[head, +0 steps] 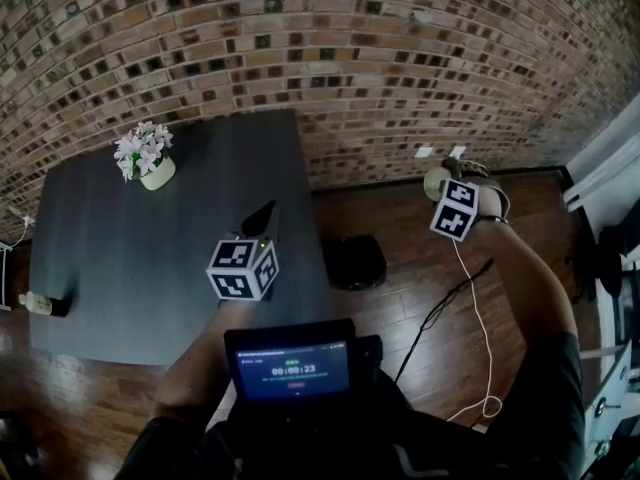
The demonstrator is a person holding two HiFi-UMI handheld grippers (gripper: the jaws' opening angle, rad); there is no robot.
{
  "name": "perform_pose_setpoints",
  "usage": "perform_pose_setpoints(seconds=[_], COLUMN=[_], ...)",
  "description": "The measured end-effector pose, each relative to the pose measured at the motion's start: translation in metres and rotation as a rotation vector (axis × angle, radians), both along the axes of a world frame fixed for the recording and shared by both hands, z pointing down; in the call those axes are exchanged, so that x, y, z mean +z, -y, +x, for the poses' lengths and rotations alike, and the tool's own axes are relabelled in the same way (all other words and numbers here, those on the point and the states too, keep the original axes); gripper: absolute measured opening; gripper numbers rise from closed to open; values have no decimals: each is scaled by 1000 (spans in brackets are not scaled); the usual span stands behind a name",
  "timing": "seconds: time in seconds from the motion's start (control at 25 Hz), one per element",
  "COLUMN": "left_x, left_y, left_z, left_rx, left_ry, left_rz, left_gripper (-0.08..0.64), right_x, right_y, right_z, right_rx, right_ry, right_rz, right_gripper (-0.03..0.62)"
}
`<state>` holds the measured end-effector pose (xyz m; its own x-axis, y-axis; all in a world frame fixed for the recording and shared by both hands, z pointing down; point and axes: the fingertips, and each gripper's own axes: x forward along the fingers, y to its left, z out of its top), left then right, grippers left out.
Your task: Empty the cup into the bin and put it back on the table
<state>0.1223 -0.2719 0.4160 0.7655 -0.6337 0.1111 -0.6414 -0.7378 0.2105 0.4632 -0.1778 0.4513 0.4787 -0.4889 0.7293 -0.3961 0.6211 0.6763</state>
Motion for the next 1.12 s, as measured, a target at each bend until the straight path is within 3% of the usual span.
perform_pose_setpoints(seconds=[0.2, 0.36, 0.52, 1.12], left_x=[0, -1, -3, -6], left_y=[-4, -9, -12, -20], left_z=[-1, 4, 9, 7], left_rx=[1, 15, 26, 17], left_ry=[16, 21, 21, 28], left_rz=[1, 4, 6, 4], left_gripper=[0, 0, 0, 0], right_x=[12, 34, 40, 27], right_y=[-5, -7, -12, -12], right_z=[-6, -16, 3, -12], right_rx=[101, 114, 197, 274], right_ry=[243, 408, 460, 770], right_rz=[104, 126, 184, 324], right_gripper=[394, 394, 394, 394])
